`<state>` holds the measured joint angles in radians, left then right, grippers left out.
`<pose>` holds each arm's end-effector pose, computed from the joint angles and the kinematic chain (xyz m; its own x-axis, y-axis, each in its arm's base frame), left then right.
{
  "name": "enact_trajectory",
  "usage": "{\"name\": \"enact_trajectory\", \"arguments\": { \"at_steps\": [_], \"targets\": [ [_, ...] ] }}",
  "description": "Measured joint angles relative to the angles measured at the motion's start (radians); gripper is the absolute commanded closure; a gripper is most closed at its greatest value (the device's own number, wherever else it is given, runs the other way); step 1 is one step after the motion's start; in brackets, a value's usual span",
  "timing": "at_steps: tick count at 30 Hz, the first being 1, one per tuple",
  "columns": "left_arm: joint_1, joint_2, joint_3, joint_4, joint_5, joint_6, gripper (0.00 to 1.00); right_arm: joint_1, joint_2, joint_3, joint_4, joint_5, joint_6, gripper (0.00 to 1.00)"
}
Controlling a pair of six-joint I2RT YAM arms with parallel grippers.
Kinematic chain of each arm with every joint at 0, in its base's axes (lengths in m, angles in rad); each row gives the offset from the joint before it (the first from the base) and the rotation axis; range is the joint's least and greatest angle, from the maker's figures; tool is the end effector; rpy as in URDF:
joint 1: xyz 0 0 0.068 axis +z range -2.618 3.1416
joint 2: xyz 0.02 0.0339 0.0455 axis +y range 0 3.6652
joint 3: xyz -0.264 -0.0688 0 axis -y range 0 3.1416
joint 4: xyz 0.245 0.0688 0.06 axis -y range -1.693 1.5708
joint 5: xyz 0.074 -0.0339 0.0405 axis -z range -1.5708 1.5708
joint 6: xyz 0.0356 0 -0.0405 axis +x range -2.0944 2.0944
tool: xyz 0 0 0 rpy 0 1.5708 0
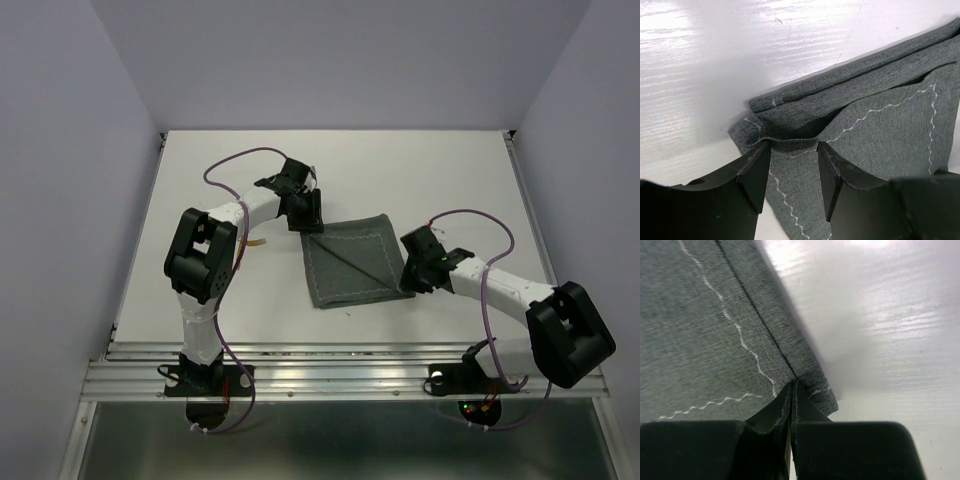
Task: Fold the napkin into a case and place the utensils inside
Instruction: Smooth out the top corner of the smaller-rectangle-folded napkin at the center of the board.
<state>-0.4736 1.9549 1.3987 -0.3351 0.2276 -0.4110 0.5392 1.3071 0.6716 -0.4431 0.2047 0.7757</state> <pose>0.3763 -0.2019 0.1953 -0.8626 0.0047 -0.5059 0.2464 0.8772 -0.4120 0.2057 0.1147 0.1753 -0.8342 0.2998 -0.4628 0.2295 0.9519 0.2030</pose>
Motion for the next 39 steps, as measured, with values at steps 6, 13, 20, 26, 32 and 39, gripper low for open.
{"name": "enact_trajectory", "arguments": {
  "at_steps": [6, 13, 20, 26, 32, 39],
  "targets": [
    [0.000, 0.000, 0.014, -0.012, 0.000, 0.004, 0.47, 0.000, 0.025, -0.021, 0.017, -0.002, 0.014, 0.99],
    [0.000, -0.010, 0.061, -0.057, -0.048, 0.012, 0.46, 0.000, -0.096, -0.010, -0.051, 0.023, 0.013, 0.91],
    [0.000, -0.101, 0.083, -0.099, -0.094, 0.015, 0.46, -0.003, -0.136, 0.031, -0.087, 0.081, 0.007, 0.90],
    [-0.001, -0.162, 0.067, -0.103, -0.101, 0.013, 0.46, -0.003, -0.025, 0.015, -0.087, 0.080, 0.008, 0.93],
    [-0.011, -0.189, -0.002, -0.103, -0.101, 0.005, 0.46, -0.004, 0.023, -0.021, -0.019, 0.039, 0.010, 0.96],
    [-0.053, -0.190, -0.033, -0.103, -0.105, -0.007, 0.46, 0.083, 0.022, -0.043, 0.067, -0.020, 0.063, 0.96]
  ]
}}
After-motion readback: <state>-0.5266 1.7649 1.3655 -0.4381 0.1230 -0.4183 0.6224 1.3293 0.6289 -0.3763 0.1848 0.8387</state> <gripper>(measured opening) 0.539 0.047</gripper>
